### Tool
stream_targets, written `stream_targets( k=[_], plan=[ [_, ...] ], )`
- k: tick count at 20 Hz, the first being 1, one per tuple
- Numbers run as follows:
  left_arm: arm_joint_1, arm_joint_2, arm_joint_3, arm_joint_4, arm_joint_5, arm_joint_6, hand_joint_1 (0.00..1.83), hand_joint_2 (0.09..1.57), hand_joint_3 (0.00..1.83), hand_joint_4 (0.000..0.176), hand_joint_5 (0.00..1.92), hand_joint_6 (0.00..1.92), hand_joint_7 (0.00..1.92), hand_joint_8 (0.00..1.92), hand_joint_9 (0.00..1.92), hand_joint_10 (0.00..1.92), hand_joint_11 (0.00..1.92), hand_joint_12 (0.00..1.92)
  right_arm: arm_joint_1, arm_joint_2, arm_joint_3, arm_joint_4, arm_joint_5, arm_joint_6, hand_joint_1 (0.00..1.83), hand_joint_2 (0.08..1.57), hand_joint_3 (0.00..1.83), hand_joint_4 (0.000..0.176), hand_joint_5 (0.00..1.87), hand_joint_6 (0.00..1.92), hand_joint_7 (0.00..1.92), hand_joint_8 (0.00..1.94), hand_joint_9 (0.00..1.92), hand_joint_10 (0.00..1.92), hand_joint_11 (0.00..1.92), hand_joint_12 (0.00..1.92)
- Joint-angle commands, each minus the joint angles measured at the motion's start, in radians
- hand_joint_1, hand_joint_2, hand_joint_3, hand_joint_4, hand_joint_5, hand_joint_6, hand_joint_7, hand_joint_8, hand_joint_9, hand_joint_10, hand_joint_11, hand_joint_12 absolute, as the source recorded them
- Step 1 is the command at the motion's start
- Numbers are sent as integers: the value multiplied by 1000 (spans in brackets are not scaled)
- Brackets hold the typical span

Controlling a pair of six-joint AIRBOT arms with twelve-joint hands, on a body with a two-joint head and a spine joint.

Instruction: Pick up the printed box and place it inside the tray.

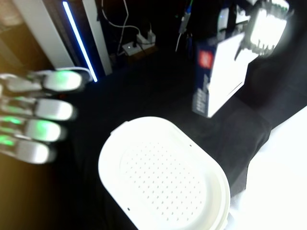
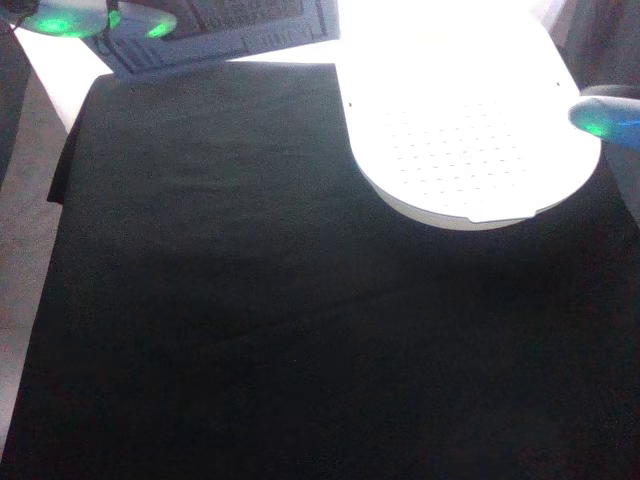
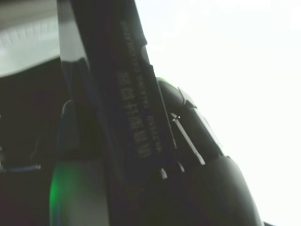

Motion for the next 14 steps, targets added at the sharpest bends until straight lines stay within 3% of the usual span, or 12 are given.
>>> stream_targets(
  k=[1,2,3,4,5,6,7,8,10,12,14],
  plan=[
    [-16,10,0,-11,-133,-3,1265,1118,0,0,953,759,1033,1156,1146,1229,1053,1618,22,-4,12,9,62,14,597,646,152,102,17,12,48,0,13,1,0,363],
    [-16,1,-2,-7,-144,-3,1267,1112,0,0,972,725,1040,1148,1149,1246,1061,1622,38,-30,34,7,31,25,564,691,118,108,23,9,49,0,3,1,0,396],
    [-16,-7,-2,-4,-154,-3,1187,1097,0,0,1022,848,1129,844,1206,1211,1073,1595,48,-49,53,6,10,37,544,721,78,120,4,1,26,2,0,0,0,330],
    [-17,-16,-2,0,-162,-3,1171,1096,0,0,1024,888,1192,692,1237,1188,1113,1571,57,-63,64,5,-3,45,553,729,44,133,0,0,4,0,0,0,0,261],
    [-17,-29,-3,5,-176,-3,1159,1117,0,0,981,967,1191,667,1207,1234,1103,1608,71,-81,77,4,-24,46,559,671,9,164,0,0,32,3,0,0,0,277],
    [-17,-37,-3,5,-184,-3,1156,1123,0,0,967,993,1174,645,1175,1261,1083,1632,79,-90,84,1,-37,46,556,639,0,174,0,0,37,1,0,0,0,212],
    [-16,-55,-3,5,-196,-3,1243,1118,0,0,951,829,1067,1041,1130,1313,1066,1674,100,-110,96,-5,-64,49,643,607,0,176,0,0,10,0,0,0,0,301],
    [-16,-65,-2,5,-199,-3,1261,1116,0,0,944,805,1046,1114,1099,1328,1031,1707,111,-121,104,-8,-76,53,648,596,0,176,0,0,15,1,0,0,0,372],
    [-10,-91,4,5,-205,-3,1271,1103,0,0,970,740,1074,1074,1117,1280,1093,1697,129,-145,122,-13,-93,67,703,521,0,176,0,0,22,1,3,0,0,305],
    [-4,-118,15,5,-215,-3,1287,1057,0,0,1076,608,1169,899,1191,1197,1165,1640,135,-160,131,-14,-97,72,760,473,0,176,0,0,8,2,0,0,0,104],
    [-4,-138,23,3,-220,-4,1298,1024,0,0,1202,389,1223,810,1238,1106,1176,1593,137,-169,131,-13,-97,72,771,464,0,176,0,0,16,3,0,0,0,205]
  ],
)
